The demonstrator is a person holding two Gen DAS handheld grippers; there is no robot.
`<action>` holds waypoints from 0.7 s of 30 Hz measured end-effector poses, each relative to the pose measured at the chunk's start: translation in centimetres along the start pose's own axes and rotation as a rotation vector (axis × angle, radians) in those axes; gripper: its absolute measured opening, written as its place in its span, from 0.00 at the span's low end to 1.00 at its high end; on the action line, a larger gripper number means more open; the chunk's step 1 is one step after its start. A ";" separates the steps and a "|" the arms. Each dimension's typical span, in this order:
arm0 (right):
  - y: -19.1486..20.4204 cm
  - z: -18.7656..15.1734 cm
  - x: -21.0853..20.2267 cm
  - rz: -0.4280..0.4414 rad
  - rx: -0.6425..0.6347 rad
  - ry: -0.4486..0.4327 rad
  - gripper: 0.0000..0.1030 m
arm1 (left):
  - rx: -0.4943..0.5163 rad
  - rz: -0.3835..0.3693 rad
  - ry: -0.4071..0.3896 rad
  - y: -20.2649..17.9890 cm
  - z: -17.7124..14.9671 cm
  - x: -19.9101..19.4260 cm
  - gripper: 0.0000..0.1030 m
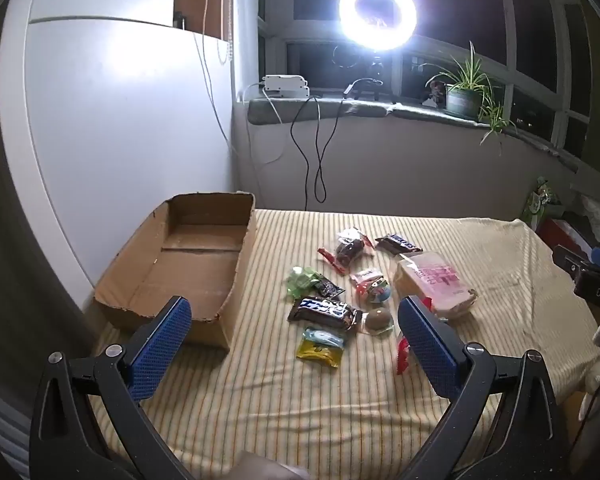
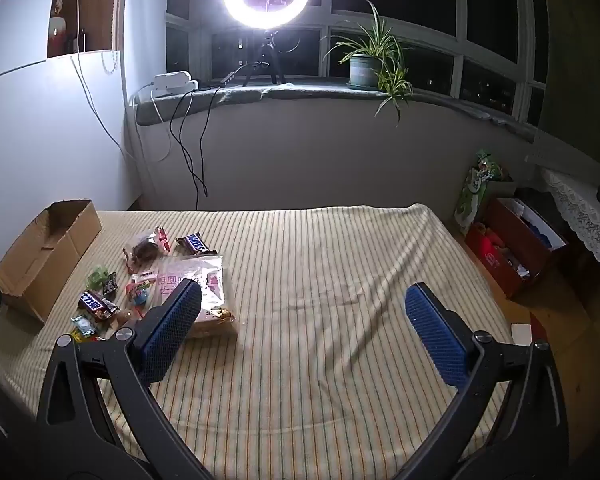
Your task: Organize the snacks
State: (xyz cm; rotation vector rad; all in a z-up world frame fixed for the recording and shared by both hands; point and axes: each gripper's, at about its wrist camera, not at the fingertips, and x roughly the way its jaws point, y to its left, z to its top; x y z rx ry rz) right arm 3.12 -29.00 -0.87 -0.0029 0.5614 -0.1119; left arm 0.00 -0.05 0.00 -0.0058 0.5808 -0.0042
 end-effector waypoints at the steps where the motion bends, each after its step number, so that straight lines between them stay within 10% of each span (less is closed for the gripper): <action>1: 0.0 -0.1 0.0 0.005 0.000 0.002 1.00 | 0.004 -0.002 0.001 -0.1 0.0 0.0 0.99; 21: 0.2 0.0 0.3 0.000 -0.011 0.006 1.00 | 0.010 0.010 0.003 -0.5 0.0 0.5 0.99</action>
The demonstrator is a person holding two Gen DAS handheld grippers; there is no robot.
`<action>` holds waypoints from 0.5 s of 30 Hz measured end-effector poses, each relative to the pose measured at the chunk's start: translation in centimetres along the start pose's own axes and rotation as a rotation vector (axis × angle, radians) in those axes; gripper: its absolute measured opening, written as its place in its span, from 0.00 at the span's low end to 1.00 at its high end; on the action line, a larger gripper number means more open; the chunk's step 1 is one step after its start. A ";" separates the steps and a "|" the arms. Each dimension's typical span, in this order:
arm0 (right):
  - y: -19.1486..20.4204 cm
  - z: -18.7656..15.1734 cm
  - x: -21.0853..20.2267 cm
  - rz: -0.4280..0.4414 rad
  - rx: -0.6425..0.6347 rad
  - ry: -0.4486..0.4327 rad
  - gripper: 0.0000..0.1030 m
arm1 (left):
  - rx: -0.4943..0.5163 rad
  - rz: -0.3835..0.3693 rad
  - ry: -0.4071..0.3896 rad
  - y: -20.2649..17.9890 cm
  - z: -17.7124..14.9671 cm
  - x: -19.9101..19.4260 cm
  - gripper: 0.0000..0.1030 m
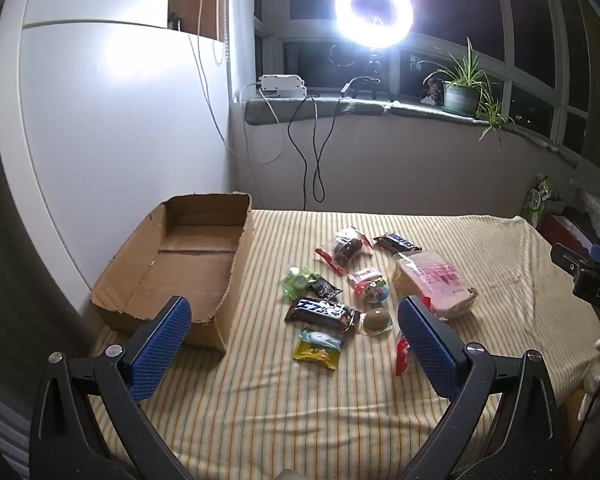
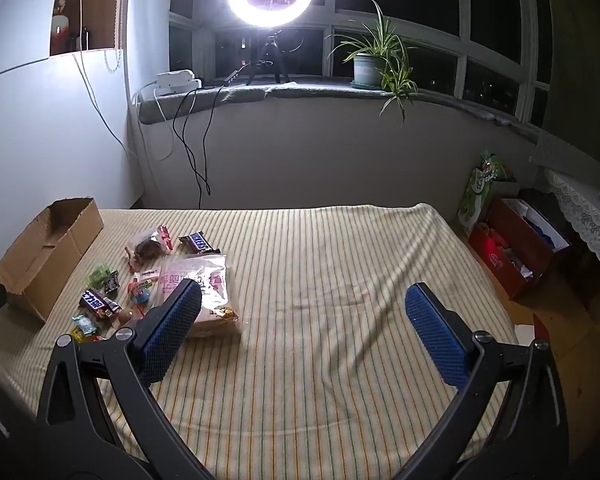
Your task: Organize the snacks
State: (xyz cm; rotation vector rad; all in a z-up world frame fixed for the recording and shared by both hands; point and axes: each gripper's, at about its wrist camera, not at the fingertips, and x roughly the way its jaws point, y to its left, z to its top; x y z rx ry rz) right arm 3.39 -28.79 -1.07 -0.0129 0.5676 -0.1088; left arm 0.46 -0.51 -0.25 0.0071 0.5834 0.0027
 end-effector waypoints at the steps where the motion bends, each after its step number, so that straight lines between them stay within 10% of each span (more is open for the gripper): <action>1: 0.0 0.0 0.0 -0.001 0.002 -0.002 1.00 | -0.003 0.001 0.000 0.1 0.0 0.0 0.99; 15: -0.1 -0.2 0.0 -0.003 0.012 -0.009 1.00 | -0.008 0.002 -0.002 0.1 -0.1 -0.1 0.99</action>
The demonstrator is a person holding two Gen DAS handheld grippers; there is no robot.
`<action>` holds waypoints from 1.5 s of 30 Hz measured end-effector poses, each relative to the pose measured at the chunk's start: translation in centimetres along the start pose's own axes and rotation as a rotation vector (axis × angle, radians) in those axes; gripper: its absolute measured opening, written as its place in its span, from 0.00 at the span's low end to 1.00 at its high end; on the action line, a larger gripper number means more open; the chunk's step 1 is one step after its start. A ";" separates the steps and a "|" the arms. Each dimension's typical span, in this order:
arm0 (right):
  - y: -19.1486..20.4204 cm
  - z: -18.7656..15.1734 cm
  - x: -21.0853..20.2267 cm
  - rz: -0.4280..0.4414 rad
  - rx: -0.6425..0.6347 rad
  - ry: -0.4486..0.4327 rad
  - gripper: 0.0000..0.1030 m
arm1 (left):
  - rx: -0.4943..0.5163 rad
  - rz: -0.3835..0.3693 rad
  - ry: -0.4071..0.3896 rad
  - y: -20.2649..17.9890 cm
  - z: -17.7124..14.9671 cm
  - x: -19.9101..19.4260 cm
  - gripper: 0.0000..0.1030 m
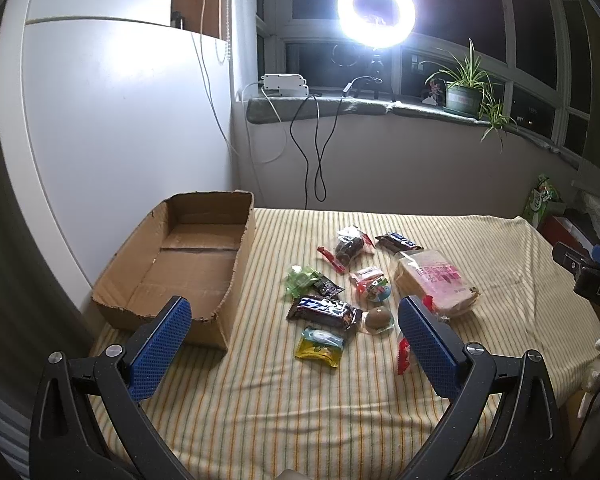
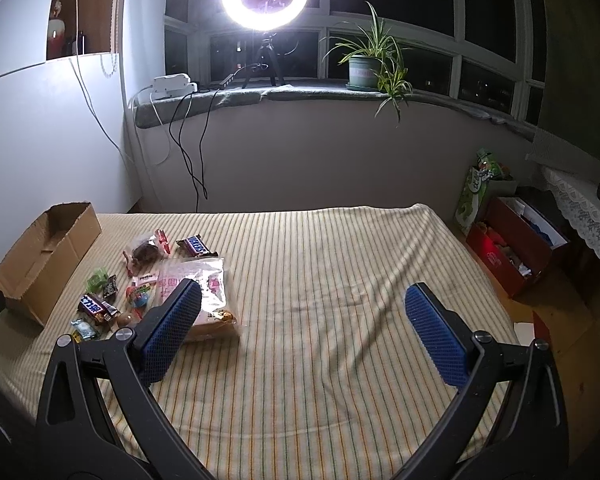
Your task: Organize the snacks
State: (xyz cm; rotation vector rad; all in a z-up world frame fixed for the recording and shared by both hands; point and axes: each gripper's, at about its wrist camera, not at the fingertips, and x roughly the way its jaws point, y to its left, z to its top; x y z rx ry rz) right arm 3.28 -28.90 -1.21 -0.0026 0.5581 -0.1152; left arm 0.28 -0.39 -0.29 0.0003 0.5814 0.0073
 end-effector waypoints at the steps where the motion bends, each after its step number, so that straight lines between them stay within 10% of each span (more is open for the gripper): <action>1: 0.0 0.0 0.0 0.000 -0.002 0.002 1.00 | 0.000 -0.001 0.001 0.0 0.0 0.0 0.99; 45: 0.3 -0.1 0.5 0.004 -0.018 0.020 1.00 | 0.000 -0.009 0.007 -0.4 -0.3 0.0 0.99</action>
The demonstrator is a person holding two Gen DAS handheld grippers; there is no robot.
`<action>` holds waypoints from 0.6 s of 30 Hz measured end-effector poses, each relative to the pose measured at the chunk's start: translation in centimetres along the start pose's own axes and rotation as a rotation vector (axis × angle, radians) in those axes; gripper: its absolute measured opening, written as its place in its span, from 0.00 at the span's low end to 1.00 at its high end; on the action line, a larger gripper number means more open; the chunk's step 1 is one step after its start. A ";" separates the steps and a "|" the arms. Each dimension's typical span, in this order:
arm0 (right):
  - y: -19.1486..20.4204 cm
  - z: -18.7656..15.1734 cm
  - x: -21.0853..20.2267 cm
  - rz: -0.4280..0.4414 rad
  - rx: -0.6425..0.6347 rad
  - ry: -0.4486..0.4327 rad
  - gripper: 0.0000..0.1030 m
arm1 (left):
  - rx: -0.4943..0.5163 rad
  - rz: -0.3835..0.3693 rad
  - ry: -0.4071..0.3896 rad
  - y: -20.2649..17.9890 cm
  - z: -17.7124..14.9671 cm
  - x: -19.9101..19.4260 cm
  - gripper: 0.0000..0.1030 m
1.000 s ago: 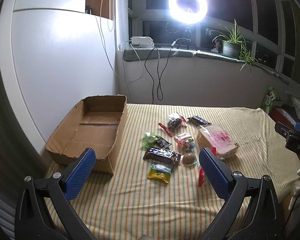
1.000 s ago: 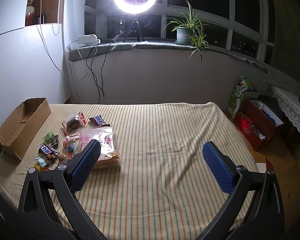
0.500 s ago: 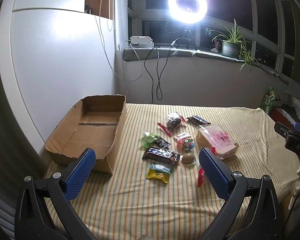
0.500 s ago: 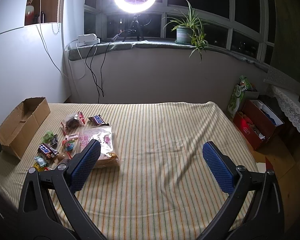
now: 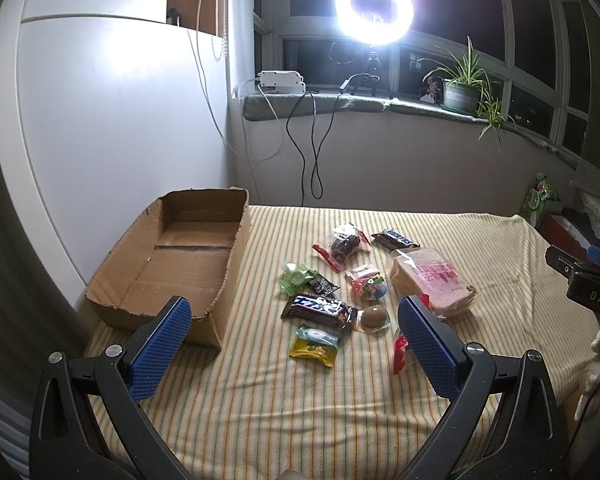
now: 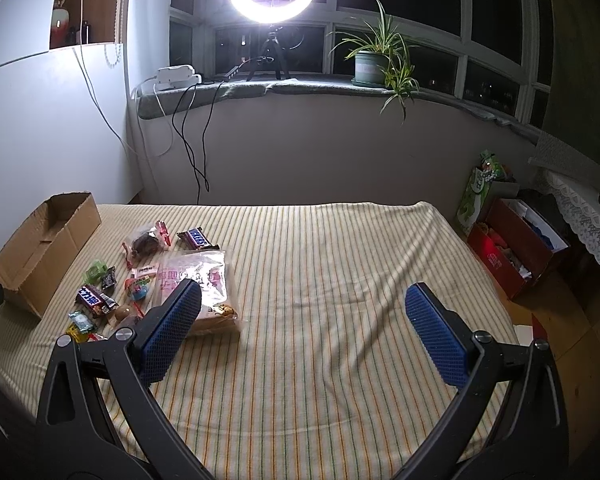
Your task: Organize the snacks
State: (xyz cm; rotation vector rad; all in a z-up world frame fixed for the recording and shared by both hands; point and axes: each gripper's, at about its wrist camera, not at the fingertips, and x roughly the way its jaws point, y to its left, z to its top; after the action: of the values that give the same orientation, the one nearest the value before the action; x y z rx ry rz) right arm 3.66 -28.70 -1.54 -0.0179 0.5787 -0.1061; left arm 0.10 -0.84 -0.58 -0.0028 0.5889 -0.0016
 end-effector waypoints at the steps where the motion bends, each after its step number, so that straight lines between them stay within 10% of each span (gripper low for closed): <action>1: 0.0 0.0 0.1 0.001 0.000 0.002 1.00 | 0.000 -0.001 0.002 -0.1 0.0 0.1 0.99; 18: -0.6 0.4 3.5 0.052 0.007 0.072 1.00 | 0.002 -0.067 0.076 -1.5 0.5 3.3 0.99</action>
State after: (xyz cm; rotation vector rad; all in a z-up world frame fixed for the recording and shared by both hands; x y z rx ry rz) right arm 6.74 -29.64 -3.14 0.0074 0.6503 -0.0585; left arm 3.09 -2.37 -1.97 -0.0207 0.6642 -0.0677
